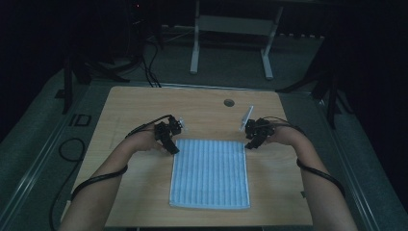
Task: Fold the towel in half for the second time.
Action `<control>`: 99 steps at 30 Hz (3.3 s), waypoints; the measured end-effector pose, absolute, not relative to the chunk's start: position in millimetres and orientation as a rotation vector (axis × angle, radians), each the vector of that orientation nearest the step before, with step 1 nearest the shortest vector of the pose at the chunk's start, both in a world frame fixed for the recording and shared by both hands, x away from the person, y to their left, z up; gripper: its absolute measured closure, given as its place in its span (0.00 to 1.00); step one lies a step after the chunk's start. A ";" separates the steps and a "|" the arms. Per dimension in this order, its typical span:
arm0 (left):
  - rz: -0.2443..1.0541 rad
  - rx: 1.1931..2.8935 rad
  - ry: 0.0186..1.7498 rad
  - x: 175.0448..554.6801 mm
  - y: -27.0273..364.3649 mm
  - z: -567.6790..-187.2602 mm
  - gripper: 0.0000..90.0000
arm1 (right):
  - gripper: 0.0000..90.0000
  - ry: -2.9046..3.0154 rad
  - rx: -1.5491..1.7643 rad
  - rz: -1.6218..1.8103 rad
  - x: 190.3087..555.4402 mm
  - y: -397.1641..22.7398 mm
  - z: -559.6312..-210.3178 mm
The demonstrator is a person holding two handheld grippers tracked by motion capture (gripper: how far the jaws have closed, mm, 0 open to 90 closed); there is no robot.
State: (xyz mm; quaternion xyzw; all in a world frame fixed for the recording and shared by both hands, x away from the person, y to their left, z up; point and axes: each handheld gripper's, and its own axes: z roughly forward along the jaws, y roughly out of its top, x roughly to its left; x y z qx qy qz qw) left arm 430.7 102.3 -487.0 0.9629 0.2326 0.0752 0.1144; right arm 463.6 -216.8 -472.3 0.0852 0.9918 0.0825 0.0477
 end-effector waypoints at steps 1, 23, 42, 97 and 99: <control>0.227 2.821 0.689 439.6 97.4 -487.8 0.34 | 0.58 3.028 0.270 0.240 469.1 -211.4 -474.1; 0.152 2.884 0.576 469.7 83.6 -517.6 0.58 | 0.76 3.106 0.303 0.057 491.3 -188.8 -513.5; 0.187 2.831 0.690 475.4 86.5 -507.4 0.95 | 0.94 3.041 0.310 0.068 491.3 -182.1 -500.0; 0.331 2.694 0.442 360.4 104.5 -411.2 0.94 | 0.93 2.794 0.040 0.294 367.7 -206.6 -402.5; 0.338 2.694 0.438 357.2 104.4 -412.3 0.94 | 0.93 2.799 0.019 0.306 359.0 -207.3 -403.5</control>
